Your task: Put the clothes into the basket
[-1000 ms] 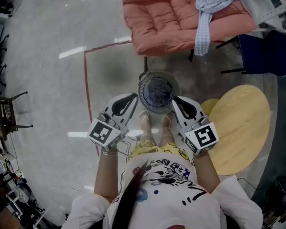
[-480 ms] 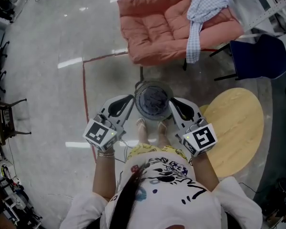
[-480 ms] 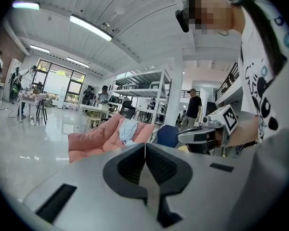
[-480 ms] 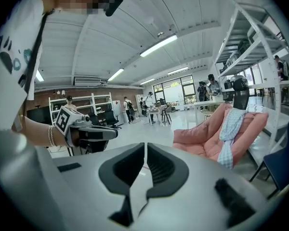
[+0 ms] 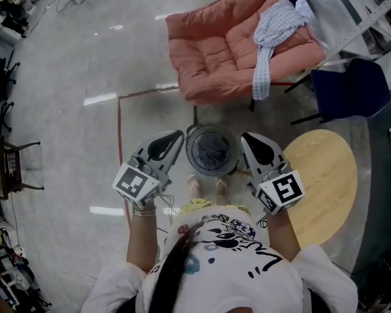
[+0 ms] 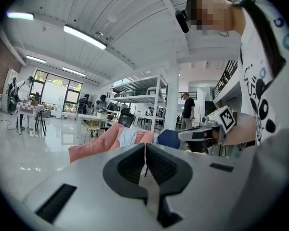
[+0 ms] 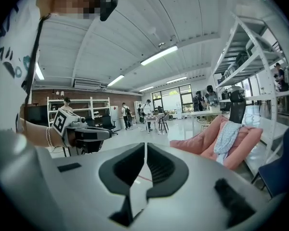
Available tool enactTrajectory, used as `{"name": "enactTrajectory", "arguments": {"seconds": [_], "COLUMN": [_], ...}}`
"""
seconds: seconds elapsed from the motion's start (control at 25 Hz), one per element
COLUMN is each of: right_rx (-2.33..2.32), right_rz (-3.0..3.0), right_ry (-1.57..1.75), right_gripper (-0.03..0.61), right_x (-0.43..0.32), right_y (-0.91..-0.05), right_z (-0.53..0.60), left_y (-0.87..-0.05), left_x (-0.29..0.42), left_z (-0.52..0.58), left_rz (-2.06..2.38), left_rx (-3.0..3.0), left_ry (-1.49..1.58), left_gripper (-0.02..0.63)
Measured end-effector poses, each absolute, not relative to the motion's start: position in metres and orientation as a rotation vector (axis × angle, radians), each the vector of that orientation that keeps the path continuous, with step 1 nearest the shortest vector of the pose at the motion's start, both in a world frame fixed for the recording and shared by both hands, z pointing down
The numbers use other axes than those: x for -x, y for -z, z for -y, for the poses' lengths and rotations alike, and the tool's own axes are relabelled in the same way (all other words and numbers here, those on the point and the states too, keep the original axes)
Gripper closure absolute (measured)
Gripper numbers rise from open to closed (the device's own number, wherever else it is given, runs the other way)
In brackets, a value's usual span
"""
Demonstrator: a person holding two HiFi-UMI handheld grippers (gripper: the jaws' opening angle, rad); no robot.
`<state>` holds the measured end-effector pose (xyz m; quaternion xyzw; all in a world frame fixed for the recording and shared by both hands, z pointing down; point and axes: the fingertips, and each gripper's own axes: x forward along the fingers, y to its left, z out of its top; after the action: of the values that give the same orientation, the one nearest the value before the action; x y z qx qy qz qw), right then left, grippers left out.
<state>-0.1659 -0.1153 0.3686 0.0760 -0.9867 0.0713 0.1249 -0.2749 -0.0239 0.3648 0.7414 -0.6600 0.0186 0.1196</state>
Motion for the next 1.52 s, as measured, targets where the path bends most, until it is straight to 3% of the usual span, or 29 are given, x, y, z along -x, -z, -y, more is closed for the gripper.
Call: {"name": "enactTrajectory", "arguments": {"seconds": [0.8,1.52], "right_rx": [-0.306,-0.323], "right_rz": [3.009,3.021], "right_ry": [-0.093,-0.046], "right_gripper": [0.549,0.549], "right_x": [0.155,0.143], "right_y": [-0.301,-0.29], "right_z": [0.13,0.135], "left_y": [-0.317,-0.293], "left_x": [0.282,0.29], "left_z": [0.013,0.009], "left_rz": [2.016,2.114], "left_rx": [-2.218,-2.226], "left_ry": [-0.044,-0.026], "left_gripper": [0.595,0.595]}}
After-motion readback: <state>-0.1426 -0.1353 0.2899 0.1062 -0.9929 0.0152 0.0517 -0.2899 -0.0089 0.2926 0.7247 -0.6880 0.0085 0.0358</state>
